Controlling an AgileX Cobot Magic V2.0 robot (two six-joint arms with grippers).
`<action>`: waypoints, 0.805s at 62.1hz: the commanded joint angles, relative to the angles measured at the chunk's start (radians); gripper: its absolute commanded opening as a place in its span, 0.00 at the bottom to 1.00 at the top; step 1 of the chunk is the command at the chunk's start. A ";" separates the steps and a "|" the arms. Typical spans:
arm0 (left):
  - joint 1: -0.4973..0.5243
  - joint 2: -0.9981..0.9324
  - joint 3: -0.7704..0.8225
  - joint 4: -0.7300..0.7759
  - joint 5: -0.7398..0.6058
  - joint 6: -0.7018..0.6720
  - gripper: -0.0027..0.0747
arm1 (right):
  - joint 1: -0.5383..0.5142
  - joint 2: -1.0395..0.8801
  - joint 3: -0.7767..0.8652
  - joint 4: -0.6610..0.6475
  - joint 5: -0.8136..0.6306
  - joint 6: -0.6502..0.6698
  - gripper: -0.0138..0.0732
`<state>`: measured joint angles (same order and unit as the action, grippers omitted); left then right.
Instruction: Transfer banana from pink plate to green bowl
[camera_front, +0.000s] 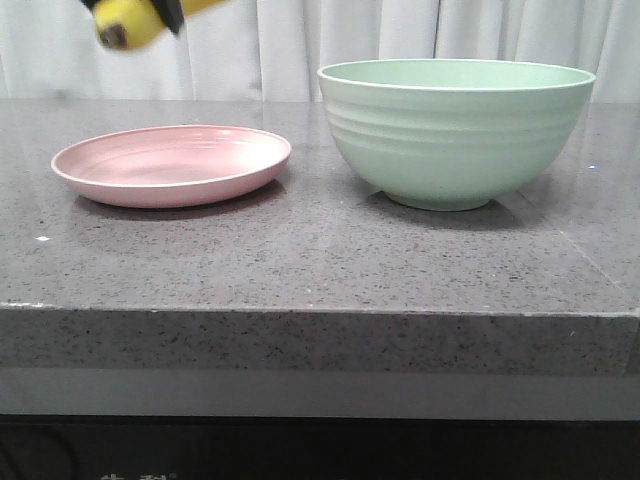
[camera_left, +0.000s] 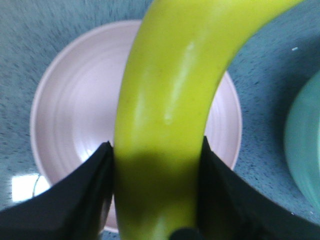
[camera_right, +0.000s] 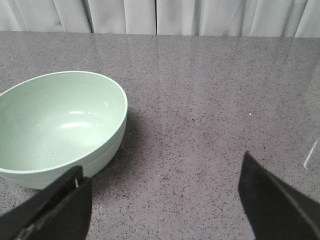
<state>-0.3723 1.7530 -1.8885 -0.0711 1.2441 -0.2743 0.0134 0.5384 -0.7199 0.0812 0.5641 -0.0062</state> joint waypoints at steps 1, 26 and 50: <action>0.021 -0.122 -0.007 -0.026 -0.073 0.058 0.25 | -0.002 0.013 -0.027 -0.006 -0.080 -0.005 0.86; 0.040 -0.486 0.528 -0.551 -0.452 0.502 0.25 | -0.002 0.013 -0.027 -0.005 -0.044 -0.005 0.86; -0.007 -0.584 0.872 -1.108 -0.493 1.047 0.25 | -0.002 0.016 -0.027 0.053 0.025 -0.007 0.86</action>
<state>-0.3541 1.1940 -1.0212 -0.9860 0.7882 0.6387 0.0134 0.5434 -0.7199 0.1157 0.6307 -0.0062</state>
